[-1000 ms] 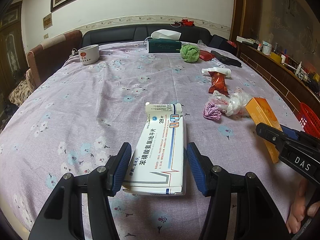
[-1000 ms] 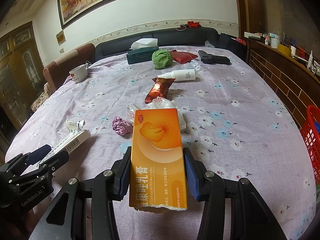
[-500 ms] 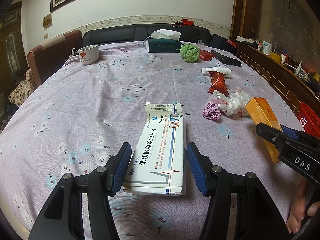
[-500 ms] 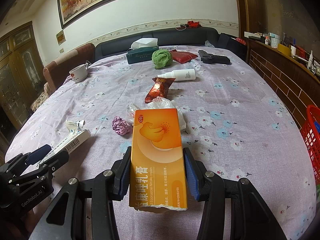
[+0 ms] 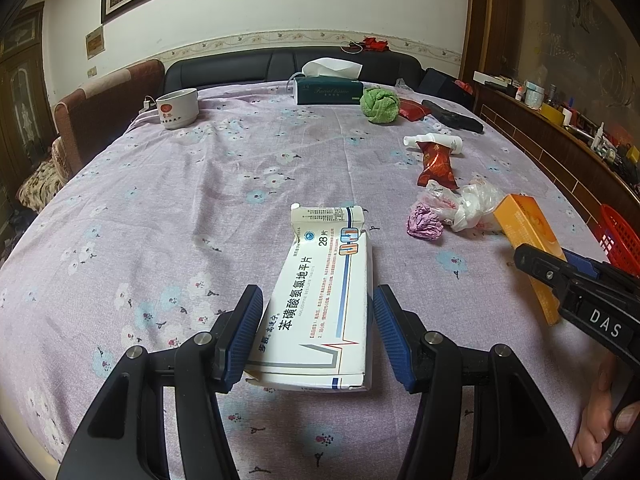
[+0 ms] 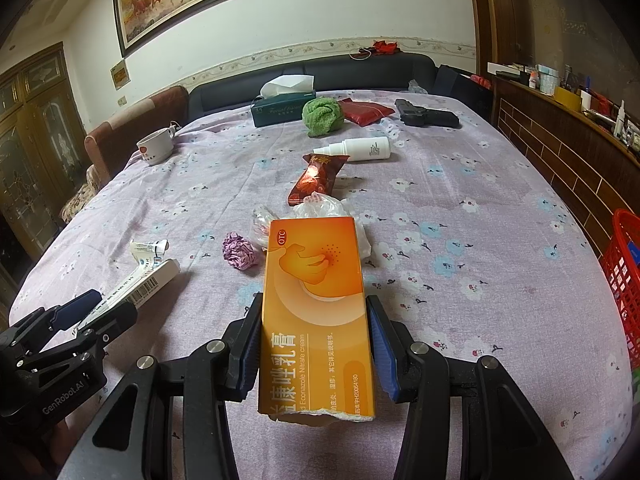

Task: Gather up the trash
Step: 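Hold the white box in left tool while right holds the orange box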

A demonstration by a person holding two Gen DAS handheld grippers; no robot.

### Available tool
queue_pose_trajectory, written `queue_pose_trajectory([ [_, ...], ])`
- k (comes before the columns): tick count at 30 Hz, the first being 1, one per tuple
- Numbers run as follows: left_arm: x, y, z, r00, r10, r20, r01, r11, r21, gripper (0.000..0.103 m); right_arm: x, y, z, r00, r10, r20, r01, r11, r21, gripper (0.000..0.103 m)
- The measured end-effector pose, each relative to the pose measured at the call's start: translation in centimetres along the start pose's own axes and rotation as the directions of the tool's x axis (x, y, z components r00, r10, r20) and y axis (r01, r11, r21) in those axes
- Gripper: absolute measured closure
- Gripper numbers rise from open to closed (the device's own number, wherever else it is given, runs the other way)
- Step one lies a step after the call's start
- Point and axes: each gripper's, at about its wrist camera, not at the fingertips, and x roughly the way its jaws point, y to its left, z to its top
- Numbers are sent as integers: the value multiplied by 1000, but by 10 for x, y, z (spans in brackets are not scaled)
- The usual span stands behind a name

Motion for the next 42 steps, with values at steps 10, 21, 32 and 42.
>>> queue_pose_trajectory([
  [10, -7, 6, -3, 1000, -17, 11, 17, 1000, -18, 46, -17, -7, -5, 999, -38, -18, 38, 999, 31, 52],
  [21, -52, 11, 1, 995, -71, 70, 74, 996, -43, 46, -75, -8, -4, 998, -46, 43, 44, 998, 52, 52],
  [32, -52, 34, 11, 993, -114, 45, 117, 989, -86, 49, -80, -4, -2, 998, -29, 52, 27, 998, 48, 52],
  [42, -7, 21, 0, 973, -155, -169, 153, 988, -24, 33, -77, -10, -8, 999, -10, 35, 8, 998, 66, 52],
])
